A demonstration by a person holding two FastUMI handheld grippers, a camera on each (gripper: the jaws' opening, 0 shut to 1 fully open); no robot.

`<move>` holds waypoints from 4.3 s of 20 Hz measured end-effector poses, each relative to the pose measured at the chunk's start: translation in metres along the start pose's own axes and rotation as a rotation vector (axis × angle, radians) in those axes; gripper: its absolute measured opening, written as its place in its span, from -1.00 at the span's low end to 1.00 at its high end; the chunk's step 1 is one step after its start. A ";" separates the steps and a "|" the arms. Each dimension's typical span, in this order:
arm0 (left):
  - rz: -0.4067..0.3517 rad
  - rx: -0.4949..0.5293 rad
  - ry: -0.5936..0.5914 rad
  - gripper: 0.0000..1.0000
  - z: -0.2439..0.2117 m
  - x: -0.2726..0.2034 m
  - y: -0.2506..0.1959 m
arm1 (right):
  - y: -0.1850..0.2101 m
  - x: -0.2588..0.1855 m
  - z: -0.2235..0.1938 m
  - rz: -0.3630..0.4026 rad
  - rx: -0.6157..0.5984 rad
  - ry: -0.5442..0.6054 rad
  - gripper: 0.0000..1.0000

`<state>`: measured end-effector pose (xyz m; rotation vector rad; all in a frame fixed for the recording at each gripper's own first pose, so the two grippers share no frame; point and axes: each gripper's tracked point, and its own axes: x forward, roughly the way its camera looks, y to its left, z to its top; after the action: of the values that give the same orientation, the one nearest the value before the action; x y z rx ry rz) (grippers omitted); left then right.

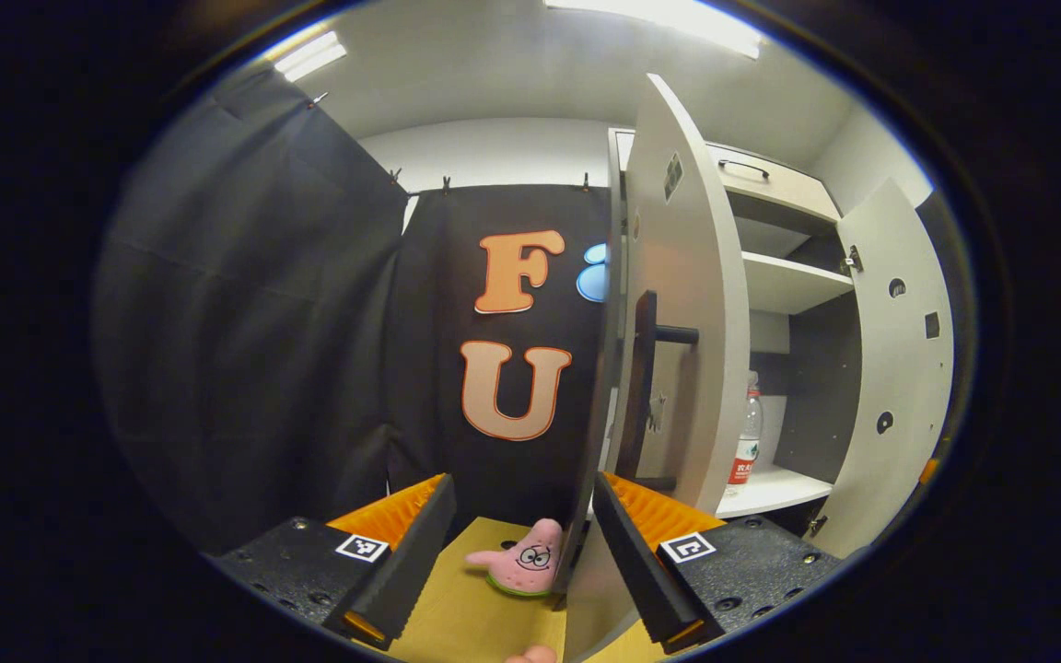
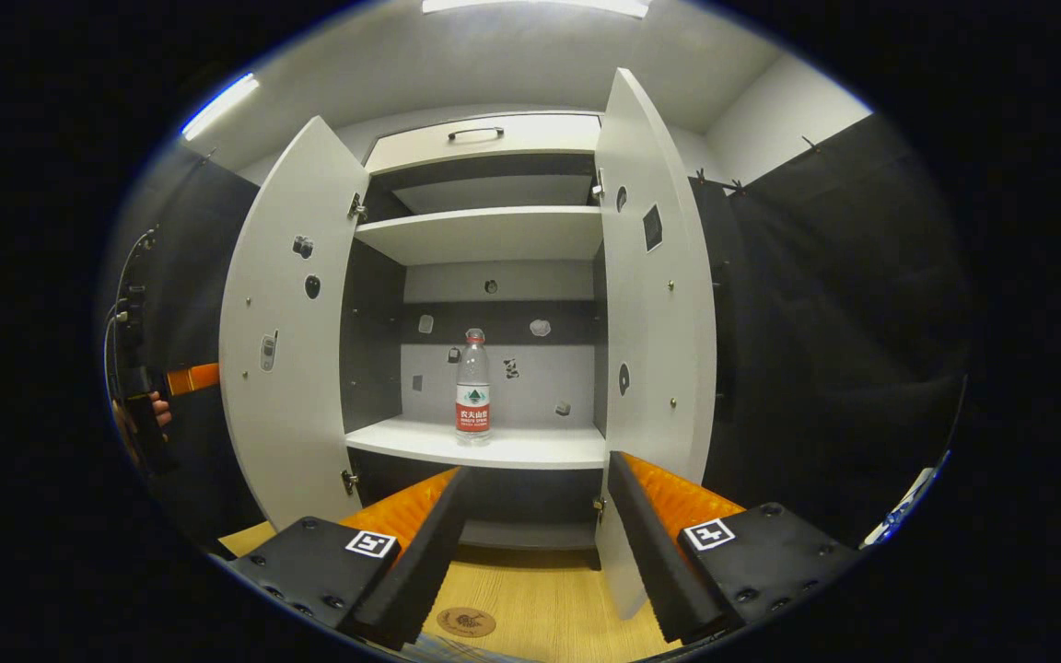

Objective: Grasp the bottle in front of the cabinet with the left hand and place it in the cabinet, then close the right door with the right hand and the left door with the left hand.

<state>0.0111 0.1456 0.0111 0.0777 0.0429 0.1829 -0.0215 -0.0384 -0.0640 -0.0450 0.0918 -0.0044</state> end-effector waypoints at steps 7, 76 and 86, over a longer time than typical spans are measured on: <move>-0.166 -0.032 0.013 0.84 -0.006 0.001 -0.062 | -0.006 -0.007 0.002 -0.020 -0.003 -0.007 0.94; -0.456 -0.184 -0.021 0.89 -0.010 0.043 -0.218 | -0.161 0.004 0.073 -0.291 -0.088 -0.077 0.94; -0.423 -0.161 0.033 0.89 -0.035 -0.006 -0.196 | -0.230 0.041 0.104 -0.343 -0.029 -0.112 0.93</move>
<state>0.0383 -0.0448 -0.0394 -0.0958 0.0764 -0.2352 0.0284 -0.2634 0.0456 -0.0892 -0.0283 -0.3427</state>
